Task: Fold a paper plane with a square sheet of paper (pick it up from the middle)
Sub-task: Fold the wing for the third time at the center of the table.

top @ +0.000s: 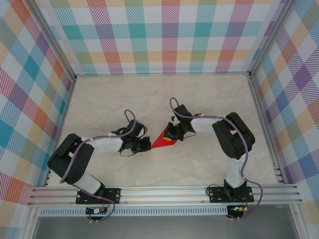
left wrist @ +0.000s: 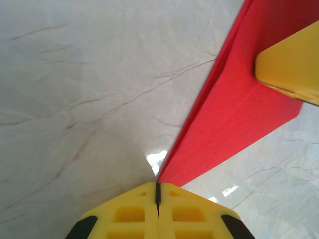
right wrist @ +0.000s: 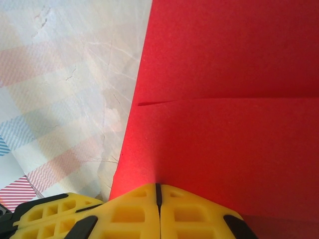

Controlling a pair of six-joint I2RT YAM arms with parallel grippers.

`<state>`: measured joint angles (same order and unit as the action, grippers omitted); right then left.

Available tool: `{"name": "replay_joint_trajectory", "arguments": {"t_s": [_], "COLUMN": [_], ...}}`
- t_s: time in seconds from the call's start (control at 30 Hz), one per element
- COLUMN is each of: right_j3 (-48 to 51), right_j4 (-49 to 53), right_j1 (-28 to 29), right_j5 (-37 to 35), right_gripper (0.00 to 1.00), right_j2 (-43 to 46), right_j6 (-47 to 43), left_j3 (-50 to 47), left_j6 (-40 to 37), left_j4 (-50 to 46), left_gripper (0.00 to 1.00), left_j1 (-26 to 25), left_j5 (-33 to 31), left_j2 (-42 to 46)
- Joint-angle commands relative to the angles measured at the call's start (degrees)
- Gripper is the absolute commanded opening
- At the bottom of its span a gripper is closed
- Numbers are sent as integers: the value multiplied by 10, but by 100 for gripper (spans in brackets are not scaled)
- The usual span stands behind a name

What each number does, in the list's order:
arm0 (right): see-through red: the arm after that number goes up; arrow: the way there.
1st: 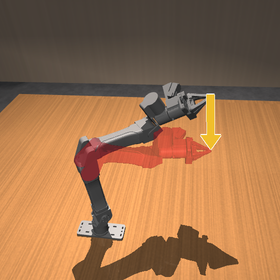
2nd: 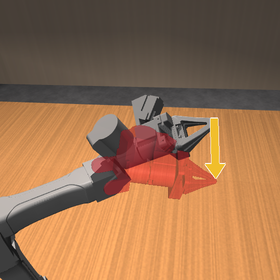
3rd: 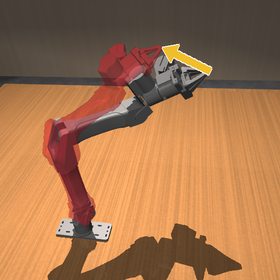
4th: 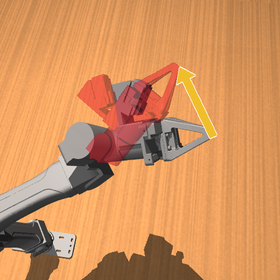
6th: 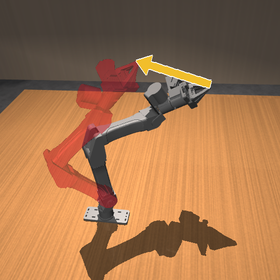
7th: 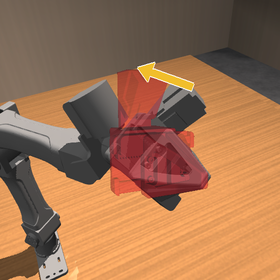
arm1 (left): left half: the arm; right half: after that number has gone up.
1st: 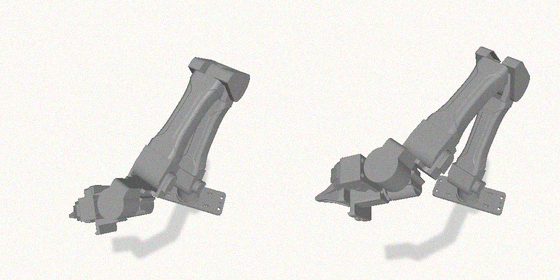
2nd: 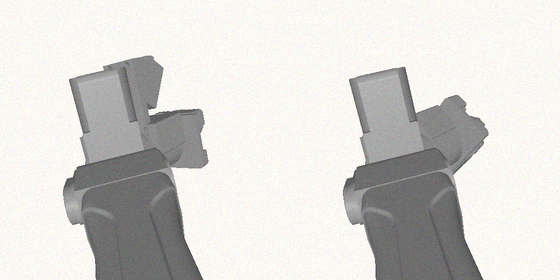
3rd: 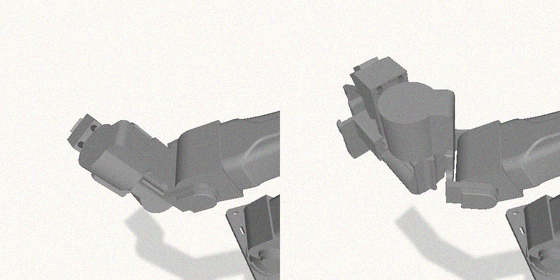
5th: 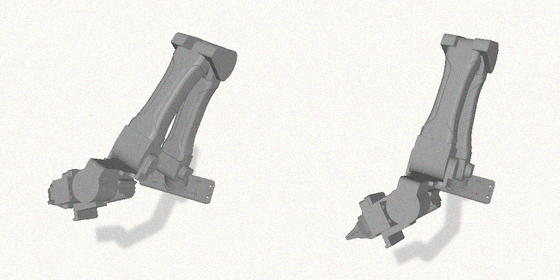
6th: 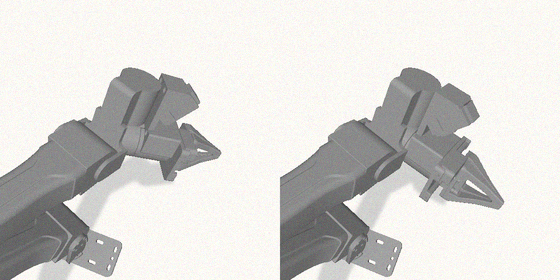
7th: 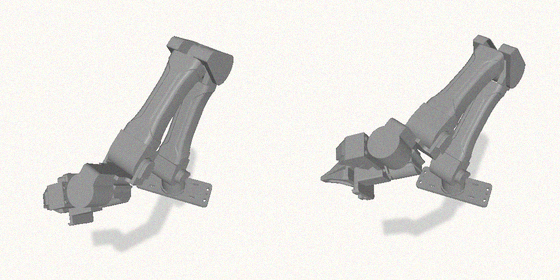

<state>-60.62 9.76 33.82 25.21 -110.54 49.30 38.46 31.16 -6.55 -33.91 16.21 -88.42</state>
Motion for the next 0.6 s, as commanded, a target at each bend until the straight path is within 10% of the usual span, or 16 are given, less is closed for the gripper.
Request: {"name": "replay_joint_trajectory", "arguments": {"t_s": [0.0, 0.27, 0.57], "right_j3": [22, 25, 25], "right_j4": [71, 51, 52], "right_j1": [0, 1, 0], "right_j5": [-89, -76, -74], "right_gripper": [5, 5, 5], "right_j2": [-53, -51, -51], "right_j6": [7, 7, 6], "left_j3": [-5, -57, -28], "left_j6": [-9, 89, 89], "left_j4": [-88, 140, 149], "left_gripper": [5, 7, 6], "left_j1": [10, 6, 3], "left_j5": [-47, 63, 44], "left_j2": [30, 38, 2]}}
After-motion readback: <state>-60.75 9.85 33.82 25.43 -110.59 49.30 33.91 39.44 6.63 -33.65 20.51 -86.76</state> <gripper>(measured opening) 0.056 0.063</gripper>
